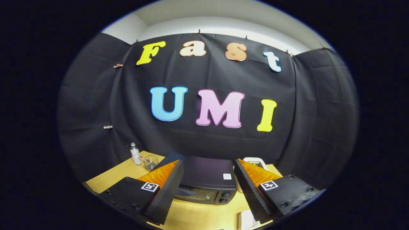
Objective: Open the toaster oven, put the food inside, and close the toaster oven door.
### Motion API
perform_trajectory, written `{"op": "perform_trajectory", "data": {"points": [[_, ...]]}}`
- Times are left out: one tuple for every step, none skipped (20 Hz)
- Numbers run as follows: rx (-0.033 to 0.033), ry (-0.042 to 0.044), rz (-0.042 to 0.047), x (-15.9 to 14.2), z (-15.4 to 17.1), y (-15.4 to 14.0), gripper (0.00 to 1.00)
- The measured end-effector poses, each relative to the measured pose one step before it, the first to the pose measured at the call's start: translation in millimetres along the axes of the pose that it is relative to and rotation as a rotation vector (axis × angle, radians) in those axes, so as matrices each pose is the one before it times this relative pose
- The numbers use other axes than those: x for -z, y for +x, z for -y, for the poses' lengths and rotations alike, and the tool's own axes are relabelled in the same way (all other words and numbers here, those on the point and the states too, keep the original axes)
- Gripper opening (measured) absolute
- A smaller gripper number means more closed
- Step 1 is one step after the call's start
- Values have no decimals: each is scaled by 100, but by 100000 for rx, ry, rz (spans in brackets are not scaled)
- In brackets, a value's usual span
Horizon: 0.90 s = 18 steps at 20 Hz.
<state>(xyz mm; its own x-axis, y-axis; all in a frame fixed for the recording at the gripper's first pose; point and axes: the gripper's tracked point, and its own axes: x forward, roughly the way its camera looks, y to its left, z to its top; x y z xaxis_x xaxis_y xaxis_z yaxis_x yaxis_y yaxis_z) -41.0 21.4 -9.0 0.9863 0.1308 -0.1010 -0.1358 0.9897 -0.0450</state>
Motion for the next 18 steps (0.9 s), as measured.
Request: {"op": "perform_trajectory", "data": {"points": [[669, 664, 1813, -894, 360, -274, 99], [951, 940, 1620, -681, 414, -296, 99], [447, 231, 1992, -757, 610, 45, 99], [876, -701, 1269, -610, 559, 24, 99], [1245, -734, 1101, -369, 811, -129, 99], [1342, -296, 521, -1504, -355, 541, 99], [511, 487, 548, 1112, 1182, -1034, 98], [505, 114, 513, -166, 253, -255, 98], [800, -585, 476, -62, 518, -325, 98], [1014, -733, 104, 57, 392, -210, 98], [464, -393, -155, 181, 218, -308, 98], [-116, -7, 117, 51, -6, -137, 98], [-19, 232, 49, -106, -14, -190, 98], [49, 669, -102, 2, 32, -26, 98], [383, 902, -147, 108, 58, -249, 98], [214, 587, 297, -79, 98, -27, 98], [435, 331, 492, -213, 99, -140, 98], [19, -163, 254, -191, 102, 3, 98]]}}
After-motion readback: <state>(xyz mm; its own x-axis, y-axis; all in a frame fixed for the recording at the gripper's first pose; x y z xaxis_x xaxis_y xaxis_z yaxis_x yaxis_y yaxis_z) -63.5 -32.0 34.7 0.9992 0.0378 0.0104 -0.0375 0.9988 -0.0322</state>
